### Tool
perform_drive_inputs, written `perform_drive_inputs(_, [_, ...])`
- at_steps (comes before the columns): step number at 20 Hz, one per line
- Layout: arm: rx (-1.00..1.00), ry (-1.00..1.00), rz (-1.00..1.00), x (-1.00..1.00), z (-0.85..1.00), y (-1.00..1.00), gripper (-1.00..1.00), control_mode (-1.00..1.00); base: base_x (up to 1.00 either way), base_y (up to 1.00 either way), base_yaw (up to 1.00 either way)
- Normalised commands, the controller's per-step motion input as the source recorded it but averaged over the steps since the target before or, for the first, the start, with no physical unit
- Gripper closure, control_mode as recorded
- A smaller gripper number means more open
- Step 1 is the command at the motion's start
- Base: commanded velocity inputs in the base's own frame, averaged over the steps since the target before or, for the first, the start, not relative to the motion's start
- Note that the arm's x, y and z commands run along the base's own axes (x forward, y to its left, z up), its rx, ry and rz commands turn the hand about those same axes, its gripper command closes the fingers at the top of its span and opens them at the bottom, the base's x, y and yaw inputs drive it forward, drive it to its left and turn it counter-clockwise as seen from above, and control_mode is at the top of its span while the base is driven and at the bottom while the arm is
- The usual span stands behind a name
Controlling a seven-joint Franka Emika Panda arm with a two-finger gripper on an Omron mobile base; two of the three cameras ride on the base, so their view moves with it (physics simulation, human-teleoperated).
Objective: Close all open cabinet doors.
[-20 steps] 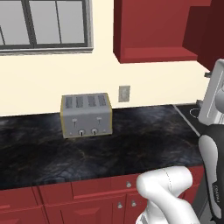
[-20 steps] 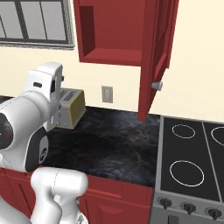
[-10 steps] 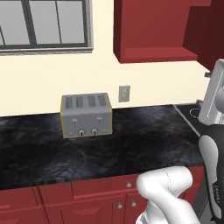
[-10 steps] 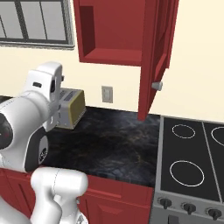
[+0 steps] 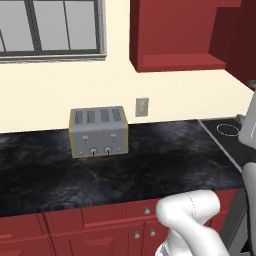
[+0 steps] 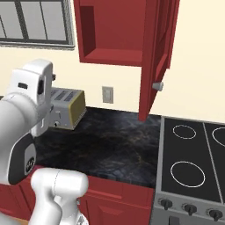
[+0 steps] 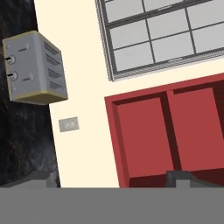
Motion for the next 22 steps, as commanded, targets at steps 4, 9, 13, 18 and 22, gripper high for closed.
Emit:
perform_drive_inputs(4, [0.00, 0.00, 0.00, -0.34, 0.25, 0.00, -1.00, -1.00, 0.00, 0.00, 0.00])
perform_drive_inputs(9, [-0.02, 0.00, 0.00, -0.36, 0.33, 0.00, -1.00, -1.00, 0.00, 0.00, 0.00])
perform_drive_inputs(13, [-0.02, 0.00, 0.00, -0.40, 0.28, 0.00, -1.00, -1.00, 0.00, 0.00, 0.00])
perform_drive_inputs(18, [-0.01, -0.20, -0.01, -0.48, -0.06, -0.15, -1.00, -1.00, 0.00, 0.00, 0.00])
perform_drive_inputs(22, [0.00, -0.35, -0.09, -0.27, -0.25, -0.30, -1.00, -1.00, 0.00, 0.00, 0.00])
